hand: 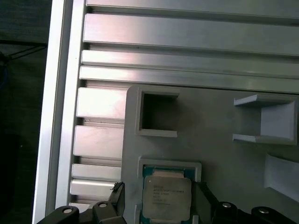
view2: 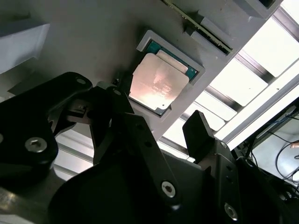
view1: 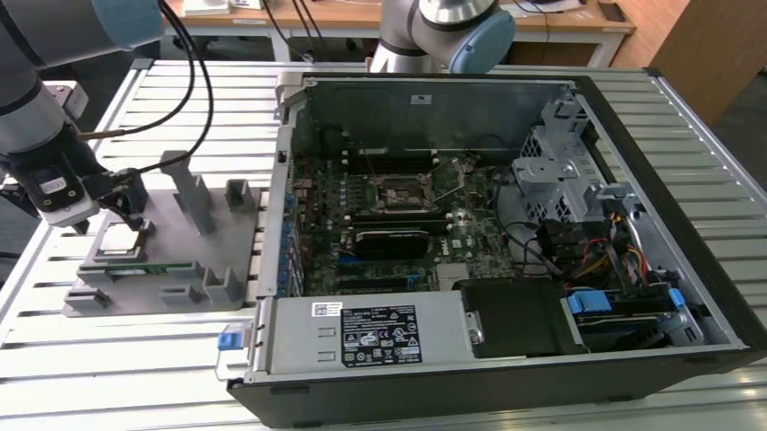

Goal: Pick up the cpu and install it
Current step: 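Pick up the cpu and move it towards the insertion slot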

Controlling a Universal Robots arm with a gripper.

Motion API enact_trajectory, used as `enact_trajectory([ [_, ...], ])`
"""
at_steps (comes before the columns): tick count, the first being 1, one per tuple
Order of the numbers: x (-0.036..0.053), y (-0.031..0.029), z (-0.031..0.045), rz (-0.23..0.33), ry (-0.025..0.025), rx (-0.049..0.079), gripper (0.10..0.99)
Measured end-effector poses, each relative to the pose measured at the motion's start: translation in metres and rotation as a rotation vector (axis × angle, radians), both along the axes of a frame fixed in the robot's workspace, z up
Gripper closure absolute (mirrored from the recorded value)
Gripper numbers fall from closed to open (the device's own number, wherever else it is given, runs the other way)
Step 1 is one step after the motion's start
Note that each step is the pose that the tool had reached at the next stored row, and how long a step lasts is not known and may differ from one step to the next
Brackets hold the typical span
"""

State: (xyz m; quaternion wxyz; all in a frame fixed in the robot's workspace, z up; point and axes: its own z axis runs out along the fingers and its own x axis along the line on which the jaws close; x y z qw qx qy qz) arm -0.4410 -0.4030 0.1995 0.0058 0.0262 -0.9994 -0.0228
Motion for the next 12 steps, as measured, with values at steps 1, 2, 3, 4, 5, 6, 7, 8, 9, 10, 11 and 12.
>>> enact_trajectory([
  [1,0.0,-0.0002,-0.0007,-0.001,0.0001,0.0,0.38],
  [2,0.0001,-0.0003,-0.0015,-0.002,0.0001,0.0,0.38],
  [3,0.0002,-0.0005,-0.0024,-0.002,0.0,0.0,0.38],
  [4,0.0004,-0.0008,-0.0034,-0.003,-0.0001,0.0,0.38],
  [5,0.0008,-0.001,-0.0043,-0.004,-0.0001,0.0,0.38],
  [6,0.0013,-0.0011,-0.0051,-0.005,0.0,0.0,0.38],
  [7,0.0017,-0.0012,-0.0058,-0.006,0.0001,0.0,0.38],
  [8,0.002,-0.0012,-0.0066,-0.008,0.0,0.0,0.38],
  [9,0.0021,-0.0013,-0.0073,-0.008,0.0,0.0,0.38],
  [10,0.0022,-0.0017,-0.008,-0.009,0.0001,0.0,0.38],
  [11,0.0024,-0.002,-0.009,-0.009,0.0001,0.0,0.38],
  [12,0.0025,-0.0022,-0.01,-0.011,0.0,0.0,0.38],
])
